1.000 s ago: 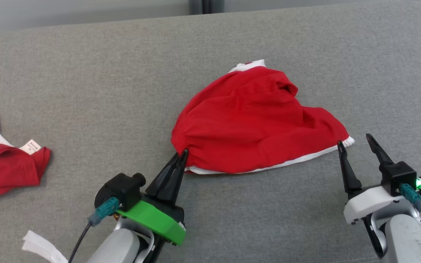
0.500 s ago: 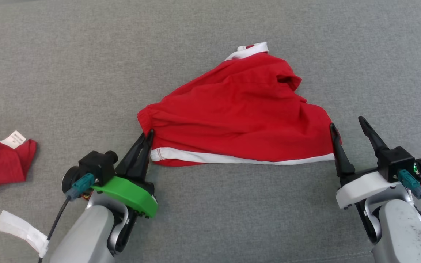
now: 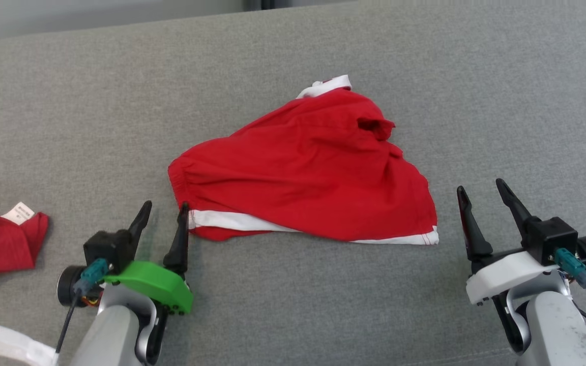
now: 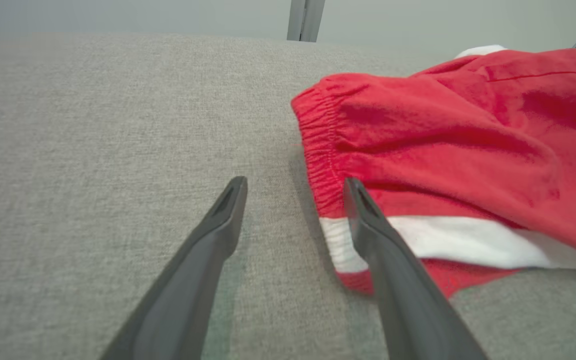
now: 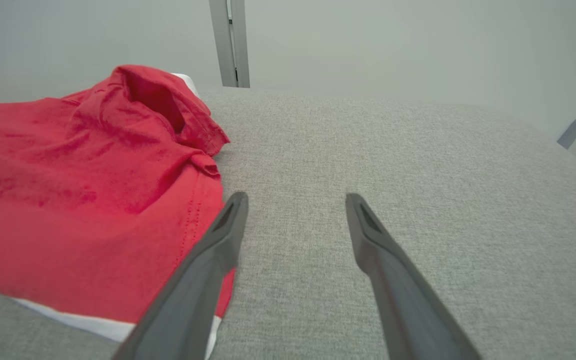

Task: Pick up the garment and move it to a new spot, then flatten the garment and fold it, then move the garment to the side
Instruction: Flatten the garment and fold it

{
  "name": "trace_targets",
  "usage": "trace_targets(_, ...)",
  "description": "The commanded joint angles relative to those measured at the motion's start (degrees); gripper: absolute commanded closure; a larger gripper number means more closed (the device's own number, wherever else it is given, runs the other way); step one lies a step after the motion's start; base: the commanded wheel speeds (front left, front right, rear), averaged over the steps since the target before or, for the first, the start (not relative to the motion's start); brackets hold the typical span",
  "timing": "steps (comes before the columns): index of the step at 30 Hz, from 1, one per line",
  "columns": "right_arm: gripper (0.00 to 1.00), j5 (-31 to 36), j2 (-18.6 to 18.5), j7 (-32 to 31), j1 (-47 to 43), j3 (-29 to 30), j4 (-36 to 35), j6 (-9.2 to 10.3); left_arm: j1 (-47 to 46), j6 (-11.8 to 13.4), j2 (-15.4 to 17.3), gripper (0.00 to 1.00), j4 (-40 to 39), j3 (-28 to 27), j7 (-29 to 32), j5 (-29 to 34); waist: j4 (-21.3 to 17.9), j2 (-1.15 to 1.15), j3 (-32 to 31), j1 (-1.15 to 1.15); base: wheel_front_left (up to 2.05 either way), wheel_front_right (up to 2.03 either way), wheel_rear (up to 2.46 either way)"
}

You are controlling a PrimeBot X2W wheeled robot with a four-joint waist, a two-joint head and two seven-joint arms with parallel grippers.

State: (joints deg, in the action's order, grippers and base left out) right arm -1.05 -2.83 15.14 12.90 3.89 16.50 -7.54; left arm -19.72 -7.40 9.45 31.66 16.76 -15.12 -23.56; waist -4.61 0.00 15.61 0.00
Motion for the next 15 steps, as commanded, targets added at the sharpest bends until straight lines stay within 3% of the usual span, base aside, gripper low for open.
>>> trace_targets(1, 0.00, -0.4, -0.2, 0.0, -0.9, 0.0, 0.2, 0.10, 1.5, -0.1, -0.4, 0.00, -1.0, -1.5, -0.1, 1.3, 0.8, 0.00, -2.8, 0.00, 0.00, 0.00, 0.00)
trace_targets(5, 0.00, -1.1, -0.2, 0.0, -2.7, 0.0, 0.9, 0.10, 7.9, -0.1, -2.0, 0.00, -4.2, -5.1, 0.0, 5.0, 1.7, 0.00, -6.1, 0.00, 0.00, 0.00, 0.00)
trace_targets(15, 0.00, -2.5, -0.2, 0.0, -7.2, -1.1, 3.5, 0.10, 17.0, -0.1, -4.3, 0.00, -9.8, -7.5, 0.0, 8.8, 3.0, 0.00, -10.7, 0.00, 0.00, 0.00, 0.00)
